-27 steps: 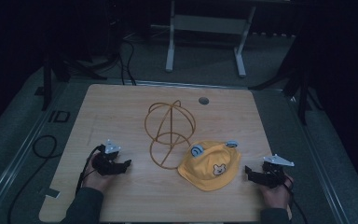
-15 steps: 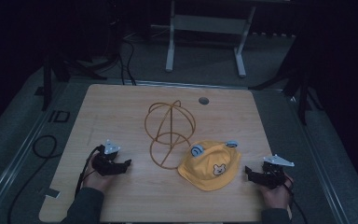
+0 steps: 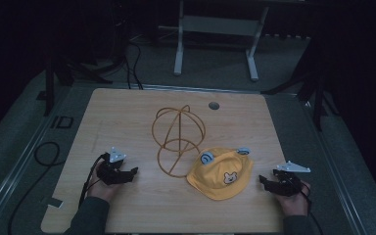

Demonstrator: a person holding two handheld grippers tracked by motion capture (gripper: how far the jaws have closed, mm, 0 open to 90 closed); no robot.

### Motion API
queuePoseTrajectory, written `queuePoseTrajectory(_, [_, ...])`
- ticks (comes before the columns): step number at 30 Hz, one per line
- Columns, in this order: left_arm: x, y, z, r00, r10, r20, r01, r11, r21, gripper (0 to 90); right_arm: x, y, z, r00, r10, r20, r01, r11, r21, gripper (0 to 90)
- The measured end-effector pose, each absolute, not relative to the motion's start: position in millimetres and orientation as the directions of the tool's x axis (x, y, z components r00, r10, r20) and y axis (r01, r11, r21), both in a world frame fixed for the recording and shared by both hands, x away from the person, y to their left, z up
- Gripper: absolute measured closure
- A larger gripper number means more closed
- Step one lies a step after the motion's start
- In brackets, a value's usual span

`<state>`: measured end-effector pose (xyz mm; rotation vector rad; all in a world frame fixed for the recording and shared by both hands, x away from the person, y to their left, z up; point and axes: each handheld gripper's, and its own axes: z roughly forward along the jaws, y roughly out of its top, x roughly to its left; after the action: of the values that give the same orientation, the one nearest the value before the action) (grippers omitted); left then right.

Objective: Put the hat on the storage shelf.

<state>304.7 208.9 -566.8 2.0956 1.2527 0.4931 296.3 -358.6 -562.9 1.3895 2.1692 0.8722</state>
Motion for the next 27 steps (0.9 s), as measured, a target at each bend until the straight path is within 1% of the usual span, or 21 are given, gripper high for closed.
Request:
queuePoseTrajectory(3, [304.6,208.8,-566.9,0.474,0.88,-0.006,0.64,-0.34,0.689,30.1,295.9,-355.6,-557.8,-0.454,0.89,-0.037,0.648,0.358,0.673,33.1])
queuePoseTrajectory(8, [304.2,208.6,-567.2,0.472,0.882,-0.007,0.639,-0.336,0.692,30.0,294.3,-350.0,-543.9,-0.516,0.854,-0.071,0.608,0.424,0.671,33.1])
queuePoseTrajectory(14, [304.3,208.7,-567.0,0.473,0.881,-0.005,0.64,-0.339,0.69,30.1,294.6,-346.3,-527.6,-0.579,0.81,-0.09,0.571,0.482,0.665,33.2])
queuePoseTrajectory(20, [304.2,208.5,-567.1,0.472,0.882,-0.005,0.639,-0.338,0.691,30.1,295.6,-345.3,-516.5,-0.623,0.778,-0.081,0.555,0.512,0.655,32.9])
queuePoseTrajectory(22, [304.0,208.3,-567.0,0.471,0.882,-0.005,0.64,-0.338,0.69,30.1,296.7,-342.8,-512.8,-0.639,0.762,-0.103,0.558,0.552,0.62,32.1])
queuePoseTrajectory(27, [303.8,208.1,-567.0,0.471,0.882,-0.005,0.64,-0.338,0.69,30.0,297.0,-338.9,-503.3,-0.667,0.735,-0.125,0.539,0.591,0.6,32.1])
